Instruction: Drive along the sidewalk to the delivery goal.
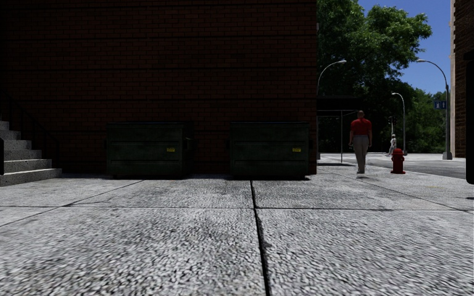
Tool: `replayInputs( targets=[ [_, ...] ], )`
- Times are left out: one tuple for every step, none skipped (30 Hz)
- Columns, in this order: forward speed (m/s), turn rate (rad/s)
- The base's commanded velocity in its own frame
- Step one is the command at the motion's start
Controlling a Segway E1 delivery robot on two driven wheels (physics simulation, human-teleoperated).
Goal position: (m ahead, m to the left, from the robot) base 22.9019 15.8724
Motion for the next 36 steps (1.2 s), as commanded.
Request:
replayInputs(
  targets=[
    [0.00,0.00],
    [0.00,0.00],
    [0.00,0.00],
    [0.00,0.00],
    [0.00,0.00],
    [0.00,0.00],
    [0.00,0.00],
    [0.00,0.00],
    [0.00,0.00],
    [0.00,0.00],
    [0.00,0.00],
    [0.00,0.00],
    [0.00,0.00],
    [0.00,0.00],
    [0.00,0.00],
    [0.00,0.00],
    [0.00,0.00],
    [0.00,0.00],
    [0.00,0.00],
    [0.00,0.00],
    [0.00,0.00],
    [0.00,0.00],
    [0.00,0.00],
    [0.00,0.00],
    [0.00,0.00],
    [0.00,0.00],
    [0.00,0.00],
    [0.00,0.00],
    [0.00,0.00],
    [0.00,0.00],
    [0.11,0.00],
    [0.22,0.00],
    [0.22,0.00],
    [0.39,0.00],
    [0.79,0.00],
    [1.01,0.00]
  ],
)
